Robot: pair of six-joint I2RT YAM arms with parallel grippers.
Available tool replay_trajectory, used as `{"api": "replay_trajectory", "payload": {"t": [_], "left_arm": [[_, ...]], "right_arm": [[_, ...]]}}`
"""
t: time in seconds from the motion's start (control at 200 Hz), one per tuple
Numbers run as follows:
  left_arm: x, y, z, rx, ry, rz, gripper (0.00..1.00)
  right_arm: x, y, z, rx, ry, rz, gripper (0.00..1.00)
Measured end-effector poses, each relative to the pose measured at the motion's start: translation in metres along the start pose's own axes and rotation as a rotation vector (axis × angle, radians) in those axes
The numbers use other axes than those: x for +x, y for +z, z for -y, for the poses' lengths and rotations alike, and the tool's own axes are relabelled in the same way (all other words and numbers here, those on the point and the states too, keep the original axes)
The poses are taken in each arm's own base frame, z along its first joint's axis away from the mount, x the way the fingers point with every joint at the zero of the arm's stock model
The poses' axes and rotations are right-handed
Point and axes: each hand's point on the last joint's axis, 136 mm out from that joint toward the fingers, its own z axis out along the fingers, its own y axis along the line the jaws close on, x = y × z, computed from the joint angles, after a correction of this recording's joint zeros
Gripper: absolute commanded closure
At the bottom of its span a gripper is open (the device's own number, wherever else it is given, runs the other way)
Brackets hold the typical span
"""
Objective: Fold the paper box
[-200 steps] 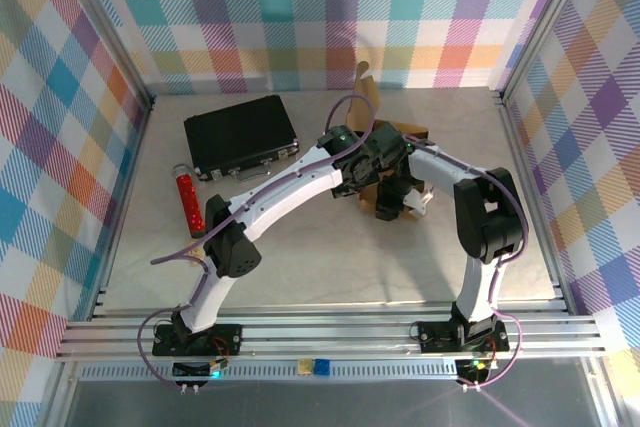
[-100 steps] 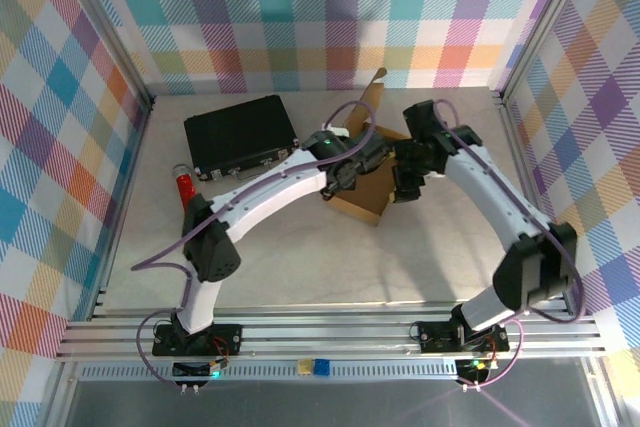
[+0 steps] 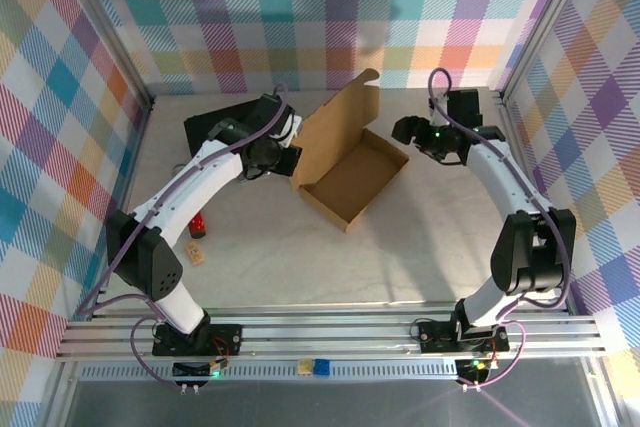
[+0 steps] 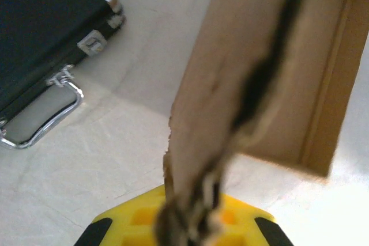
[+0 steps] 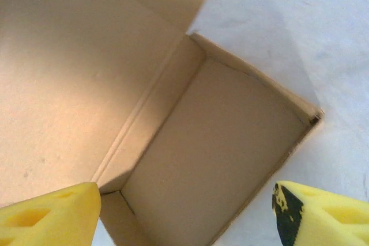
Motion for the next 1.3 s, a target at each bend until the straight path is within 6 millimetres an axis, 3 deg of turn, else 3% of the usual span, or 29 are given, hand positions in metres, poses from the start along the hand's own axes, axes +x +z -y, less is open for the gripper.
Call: {"api": "replay_trajectory", "payload": {"t": [0.235,0.445,0.655,0.825,0.985,1.13,1.3], "left_arm": [[-0.001,-0.003,-0.003,0.114,0.185,0.004,1.0],[-0.013,-0.015,-0.017,0.148,0.255,0.043,1.0],[-0.013,-0.005,-0.021,0.148,0.314,0.025,1.0],[-0.019,0.006,-0.031,0.125,0.318,0.006,1.0],[-0.026,0.008,-0.036,0.121,0.325,0.015,1.0],[-0.028,0.008,-0.043,0.113,0.32,0.018,1.0],[-0.027,0.015,-0.049,0.116,0.311,0.004,1.0]], "right_arm": [[0.005,0.014,-0.01,-0.126,-0.344,0.011,0.19],[-0.003,0.028,0.002,-0.115,-0.532,0.028,0.13],[-0.036,0.051,0.01,-0.112,-0.597,0.054,0.16],[-0.041,0.05,0.008,-0.109,-0.648,0.068,0.17],[-0.044,0.05,0.018,-0.088,-0.663,0.085,0.16],[-0.059,0.047,0.027,-0.073,-0.674,0.132,0.16],[-0.067,0.063,0.03,-0.161,-0.696,0.15,0.22]]}}
